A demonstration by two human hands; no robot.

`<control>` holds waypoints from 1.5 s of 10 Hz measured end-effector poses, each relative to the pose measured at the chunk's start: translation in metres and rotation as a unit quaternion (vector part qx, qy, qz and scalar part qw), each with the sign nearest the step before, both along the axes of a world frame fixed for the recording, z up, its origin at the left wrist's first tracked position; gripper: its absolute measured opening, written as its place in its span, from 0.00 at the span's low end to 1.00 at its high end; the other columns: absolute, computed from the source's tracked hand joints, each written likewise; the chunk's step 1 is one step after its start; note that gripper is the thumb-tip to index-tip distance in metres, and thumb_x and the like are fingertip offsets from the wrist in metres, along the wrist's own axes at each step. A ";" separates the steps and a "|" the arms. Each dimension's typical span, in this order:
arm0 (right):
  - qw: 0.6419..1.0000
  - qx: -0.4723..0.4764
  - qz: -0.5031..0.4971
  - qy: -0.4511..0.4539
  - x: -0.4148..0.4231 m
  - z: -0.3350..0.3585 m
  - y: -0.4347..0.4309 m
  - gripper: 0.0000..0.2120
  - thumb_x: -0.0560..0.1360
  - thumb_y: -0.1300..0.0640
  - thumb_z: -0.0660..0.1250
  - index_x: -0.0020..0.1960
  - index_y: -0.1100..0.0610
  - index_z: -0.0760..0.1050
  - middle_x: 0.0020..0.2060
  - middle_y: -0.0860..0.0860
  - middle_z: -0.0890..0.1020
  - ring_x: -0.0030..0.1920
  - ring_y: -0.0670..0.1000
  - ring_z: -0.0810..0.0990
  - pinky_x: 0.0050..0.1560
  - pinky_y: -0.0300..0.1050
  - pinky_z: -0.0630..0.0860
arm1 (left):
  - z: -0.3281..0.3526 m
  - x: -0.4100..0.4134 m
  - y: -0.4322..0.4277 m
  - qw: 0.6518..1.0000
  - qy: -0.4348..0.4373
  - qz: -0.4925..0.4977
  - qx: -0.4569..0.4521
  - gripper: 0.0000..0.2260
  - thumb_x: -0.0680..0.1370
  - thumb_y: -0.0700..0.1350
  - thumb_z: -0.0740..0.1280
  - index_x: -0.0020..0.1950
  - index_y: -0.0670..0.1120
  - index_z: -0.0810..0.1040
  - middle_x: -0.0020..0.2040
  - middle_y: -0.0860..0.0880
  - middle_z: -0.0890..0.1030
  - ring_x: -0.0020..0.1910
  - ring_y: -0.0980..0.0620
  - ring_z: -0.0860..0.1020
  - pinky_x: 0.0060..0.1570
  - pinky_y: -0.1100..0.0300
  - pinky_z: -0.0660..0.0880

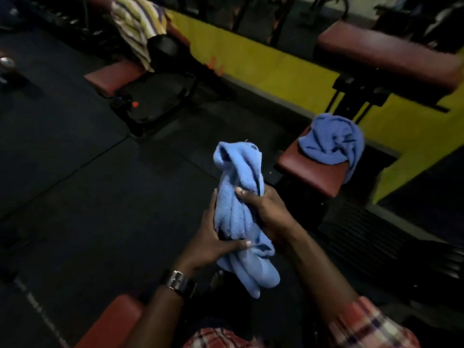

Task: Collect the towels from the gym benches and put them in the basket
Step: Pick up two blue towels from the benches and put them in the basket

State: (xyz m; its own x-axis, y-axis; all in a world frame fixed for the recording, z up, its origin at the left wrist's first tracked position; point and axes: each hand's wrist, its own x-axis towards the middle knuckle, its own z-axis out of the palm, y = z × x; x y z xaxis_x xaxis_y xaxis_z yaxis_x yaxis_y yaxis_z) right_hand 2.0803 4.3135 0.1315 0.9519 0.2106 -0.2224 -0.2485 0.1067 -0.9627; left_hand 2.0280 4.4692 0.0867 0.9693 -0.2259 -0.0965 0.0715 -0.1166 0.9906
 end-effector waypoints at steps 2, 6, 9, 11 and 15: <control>0.993 0.055 -0.078 0.069 0.096 0.004 -0.018 0.18 0.73 0.57 0.73 0.60 0.63 0.77 0.53 0.63 0.83 0.55 0.63 0.82 0.59 0.61 0.77 | -0.014 0.107 -0.028 0.994 0.066 0.082 0.030 0.28 0.64 0.48 0.81 0.62 0.56 0.77 0.52 0.59 0.84 0.54 0.59 0.82 0.45 0.72 0.76; 0.906 -0.078 -0.389 0.145 0.262 -0.069 -0.153 0.15 0.76 0.60 0.68 0.62 0.60 0.76 0.56 0.57 0.82 0.57 0.60 0.79 0.52 0.56 0.76 | -0.013 0.282 -0.060 0.988 0.110 0.074 0.079 0.28 0.70 0.50 0.78 0.65 0.47 0.71 0.55 0.54 0.79 0.51 0.58 0.78 0.41 0.74 0.70; 0.856 -0.223 -0.450 0.121 0.364 -0.134 -0.190 0.38 0.71 0.63 0.74 0.76 0.61 0.60 0.72 0.59 0.69 0.71 0.59 0.69 0.69 0.50 0.69 | -0.011 0.399 -0.089 0.978 0.156 0.050 0.128 0.32 0.62 0.59 0.74 0.62 0.50 0.69 0.53 0.54 0.78 0.51 0.56 0.78 0.45 0.68 0.72; 0.799 -0.366 -0.443 0.179 0.389 -0.160 -0.196 0.50 0.68 0.55 0.77 0.79 0.54 0.50 0.76 0.62 0.58 0.74 0.62 0.60 0.69 0.54 0.62 | -0.024 0.465 -0.114 0.976 0.155 -0.031 0.150 0.27 0.69 0.54 0.78 0.62 0.54 0.69 0.51 0.59 0.78 0.49 0.63 0.77 0.44 0.72 0.70; 0.796 -0.286 -0.509 0.157 0.417 -0.157 -0.179 0.10 0.77 0.68 0.66 0.57 0.70 0.74 0.49 0.62 0.82 0.52 0.62 0.79 0.44 0.34 0.67 | -0.019 0.589 -0.121 0.944 0.145 -0.258 0.147 0.24 0.66 0.58 0.77 0.60 0.59 0.75 0.53 0.59 0.83 0.51 0.64 0.81 0.49 0.63 0.76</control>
State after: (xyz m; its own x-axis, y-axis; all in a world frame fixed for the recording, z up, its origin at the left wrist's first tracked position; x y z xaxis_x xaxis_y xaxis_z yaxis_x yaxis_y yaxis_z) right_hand 2.4971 4.1348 -0.0256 0.4432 -0.8563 -0.2651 -0.5513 -0.0272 -0.8338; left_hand 2.6171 4.3478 0.0676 0.6607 -0.5824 -0.4736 0.1938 -0.4772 0.8572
